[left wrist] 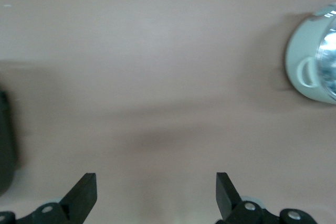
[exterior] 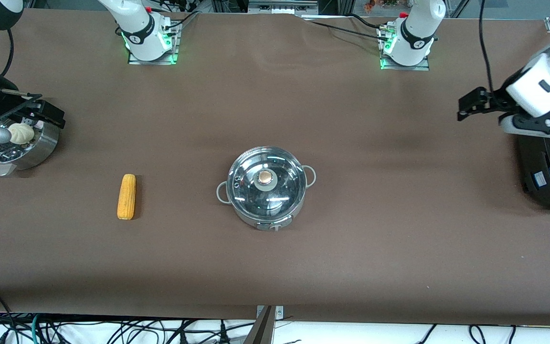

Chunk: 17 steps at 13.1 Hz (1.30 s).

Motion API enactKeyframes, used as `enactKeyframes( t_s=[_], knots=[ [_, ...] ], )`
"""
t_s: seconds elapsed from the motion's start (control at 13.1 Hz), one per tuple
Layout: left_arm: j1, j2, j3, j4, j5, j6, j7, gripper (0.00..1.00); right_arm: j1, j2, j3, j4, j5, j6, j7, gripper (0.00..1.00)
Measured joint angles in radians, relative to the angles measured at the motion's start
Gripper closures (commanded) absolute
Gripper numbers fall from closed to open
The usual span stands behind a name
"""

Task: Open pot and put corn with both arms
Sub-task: 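Reach the left gripper to the lid knob while the right gripper reaches the corn, then grasp the lid knob with the left gripper while the right gripper grasps the corn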

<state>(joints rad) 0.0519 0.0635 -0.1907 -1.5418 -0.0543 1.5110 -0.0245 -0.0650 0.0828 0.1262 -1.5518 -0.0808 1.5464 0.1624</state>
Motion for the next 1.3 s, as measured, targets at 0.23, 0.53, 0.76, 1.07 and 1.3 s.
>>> enactKeyframes(
  t_s=[0.23, 0.53, 0.76, 1.07, 1.3],
  knots=[
    [-0.111, 0.074, -0.048, 0.0, -0.007, 0.151, -0.004, 0.0, 0.003, 0.062, 0.005, -0.002, 0.001, 0.039, 0.0, 0.0],
    [-0.263, 0.238, -0.056, -0.001, -0.093, 0.524, -0.009, 0.0, 0.015, 0.276, 0.01, -0.012, 0.001, 0.216, -0.05, 0.0],
    [-0.366, 0.375, -0.057, 0.0, -0.098, 0.831, -0.056, 0.0, 0.011, 0.408, 0.004, -0.015, 0.001, 0.334, -0.123, 0.0],
    [-0.475, 0.5, -0.048, 0.002, 0.087, 0.991, -0.243, 0.0, -0.002, 0.458, 0.0, -0.086, 0.001, 0.502, -0.139, 0.0],
    [-0.529, 0.533, -0.047, 0.005, 0.277, 1.006, -0.469, 0.0, -0.012, 0.513, -0.001, -0.113, 0.001, 0.607, -0.14, 0.0]
  ],
)
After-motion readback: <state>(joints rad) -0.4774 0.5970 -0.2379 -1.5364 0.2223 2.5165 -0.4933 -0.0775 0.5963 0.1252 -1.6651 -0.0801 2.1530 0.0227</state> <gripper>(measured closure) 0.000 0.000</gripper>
